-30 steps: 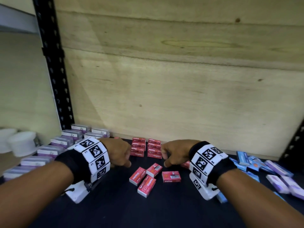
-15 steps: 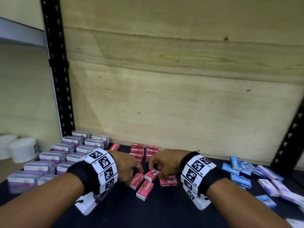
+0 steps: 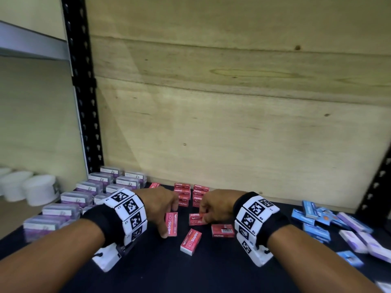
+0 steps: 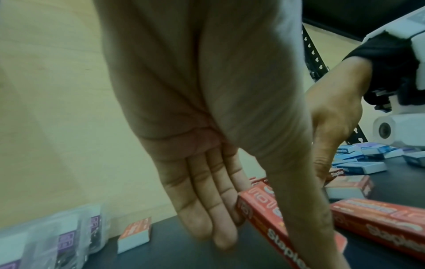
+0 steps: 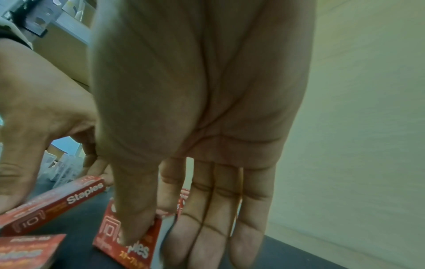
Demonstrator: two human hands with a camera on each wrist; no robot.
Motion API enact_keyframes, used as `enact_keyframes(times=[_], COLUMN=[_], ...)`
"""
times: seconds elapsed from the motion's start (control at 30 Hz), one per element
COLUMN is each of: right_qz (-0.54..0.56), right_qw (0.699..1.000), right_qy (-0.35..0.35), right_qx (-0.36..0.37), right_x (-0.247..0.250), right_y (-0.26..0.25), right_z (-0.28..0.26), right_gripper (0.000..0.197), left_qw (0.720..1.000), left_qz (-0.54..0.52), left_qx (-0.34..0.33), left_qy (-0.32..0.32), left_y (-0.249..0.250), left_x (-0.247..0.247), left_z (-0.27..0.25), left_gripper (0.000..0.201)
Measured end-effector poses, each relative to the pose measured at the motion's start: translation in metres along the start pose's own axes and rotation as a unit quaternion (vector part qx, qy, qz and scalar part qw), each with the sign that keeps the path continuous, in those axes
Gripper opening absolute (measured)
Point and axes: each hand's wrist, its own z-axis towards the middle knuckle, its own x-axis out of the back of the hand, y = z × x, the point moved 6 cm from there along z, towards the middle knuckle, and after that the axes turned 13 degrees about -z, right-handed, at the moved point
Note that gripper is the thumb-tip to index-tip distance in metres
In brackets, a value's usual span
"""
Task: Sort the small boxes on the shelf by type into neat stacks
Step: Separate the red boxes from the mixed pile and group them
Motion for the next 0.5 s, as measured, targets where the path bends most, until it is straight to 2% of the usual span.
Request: enact_keyframes(times=[0.07, 0.1, 0.17, 0.33, 0.5], right_qz=[0.004, 0.005, 0.009, 0.038, 0.054], right_qw=[1.000, 1.000, 0.999, 0.998, 0.997], right_qy=[-0.008, -0.010, -0.012, -0.012, -0.004], right_qx=[-0.011, -0.017, -0.029, -0.047, -0.061], right_x=[-0.001, -0.002, -0.003, -0.005, -0.002], right_y=[0.004, 0.006, 0.011, 0.020, 0.023], right_z=[-0.002, -0.003, -0.004, -0.005, -0.003], right_gripper=[0.023, 0.023, 0.023, 0.022, 0.017], left_qw=[0.999, 0.998, 0.998, 0.999, 0.998], left_qz=[0.029, 0.045, 0.047, -0.029, -0.055], left_qx=[-0.025, -0.032, -0.037, -0.012, 0.006], left_qy=[-0.010, -0.014, -0.019, -0.005, 0.042], left_y=[0.005, 0.007, 0.007, -0.004, -0.010], left_x=[0.001, 0.001, 0.004, 0.022, 0.027], left_z=[-0.001, -0.002, -0.004, -0.003, 0.007], left_gripper=[0.075, 0.073, 0.060, 0.029, 0.022])
